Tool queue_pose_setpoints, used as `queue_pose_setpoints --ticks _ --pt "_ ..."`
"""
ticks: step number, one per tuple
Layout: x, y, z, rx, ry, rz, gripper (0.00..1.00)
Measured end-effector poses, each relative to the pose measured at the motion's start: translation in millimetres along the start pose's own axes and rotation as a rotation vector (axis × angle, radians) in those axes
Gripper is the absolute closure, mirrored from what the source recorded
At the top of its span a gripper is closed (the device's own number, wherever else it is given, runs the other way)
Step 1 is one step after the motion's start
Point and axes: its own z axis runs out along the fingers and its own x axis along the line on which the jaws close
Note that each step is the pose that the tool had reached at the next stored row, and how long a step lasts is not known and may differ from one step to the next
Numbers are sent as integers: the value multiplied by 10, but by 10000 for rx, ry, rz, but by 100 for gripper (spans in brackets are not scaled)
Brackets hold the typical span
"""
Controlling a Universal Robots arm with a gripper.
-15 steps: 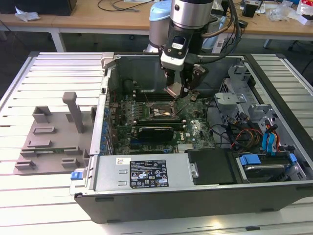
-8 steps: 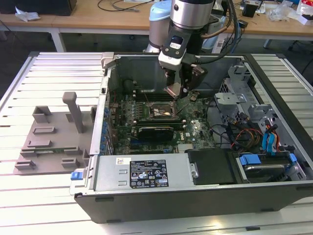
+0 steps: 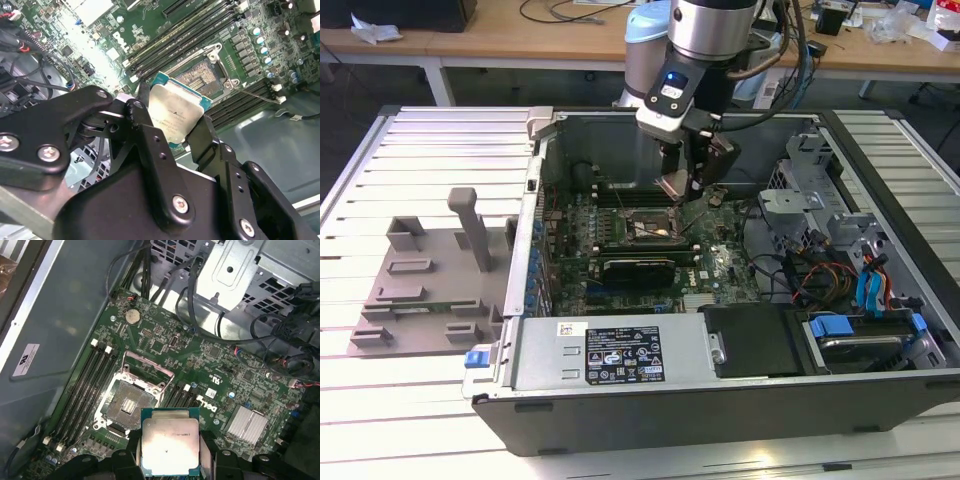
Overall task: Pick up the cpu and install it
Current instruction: 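Place the cpu into insertion slot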
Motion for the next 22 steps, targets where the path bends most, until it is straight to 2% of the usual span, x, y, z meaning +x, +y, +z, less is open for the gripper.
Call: queue_pose_setpoints --ticks 12,14,15,18,22 --pt "0 0 8 30 -6 1180 45" --pt "0 0 10 38 -11 1480 45" --pt "0 0 13 53 -22 1946 45" --pt "0 0 15 67 -27 2431 45" --pt "0 0 17 73 -23 2741 45"
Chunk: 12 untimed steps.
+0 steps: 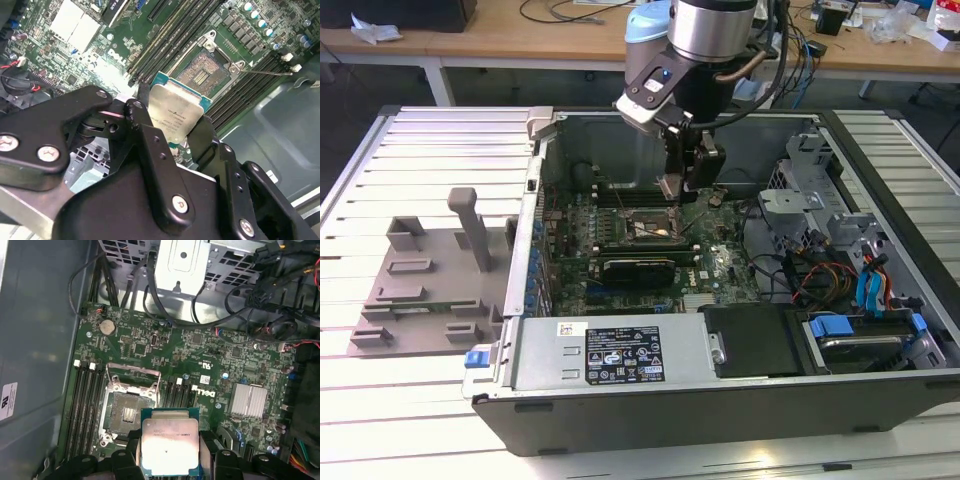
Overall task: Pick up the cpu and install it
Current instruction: 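Place the cpu into insertion slot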
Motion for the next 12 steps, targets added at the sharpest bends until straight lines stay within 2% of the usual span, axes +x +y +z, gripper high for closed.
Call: queue_pose_setpoints --ticks 12 --pt "0 0 4 27 -4 1029 45"
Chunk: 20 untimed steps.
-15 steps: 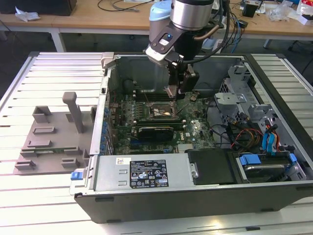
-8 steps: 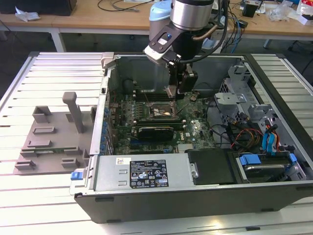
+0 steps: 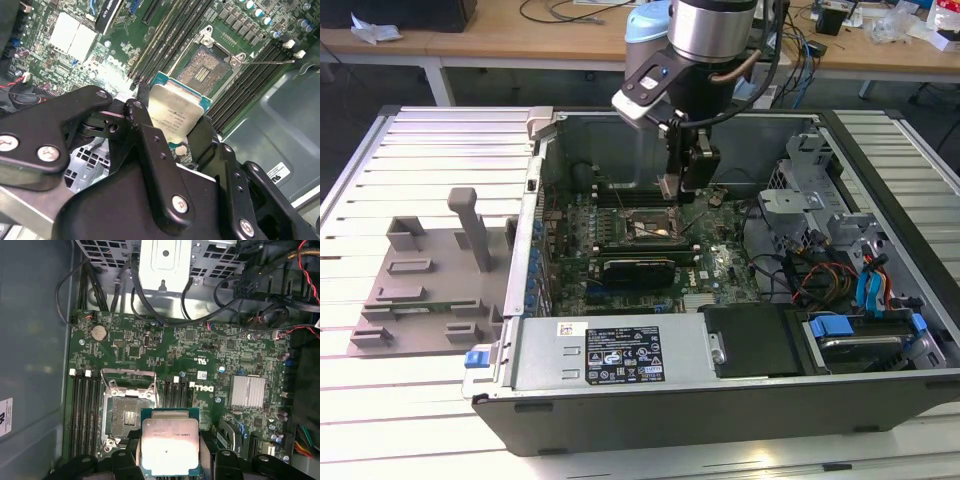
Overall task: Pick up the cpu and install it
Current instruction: 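Place the cpu into insertion slot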
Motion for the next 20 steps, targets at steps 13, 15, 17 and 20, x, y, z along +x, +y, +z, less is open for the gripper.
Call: queue_pose_setpoints --ticks 13,15,17,20 --pt "0 0 4 24 8 956 45" --pt "0 0 5 28 10 1131 45" --pt "0 0 5 33 12 1328 45" --pt "0 0 7 39 10 1588 45"
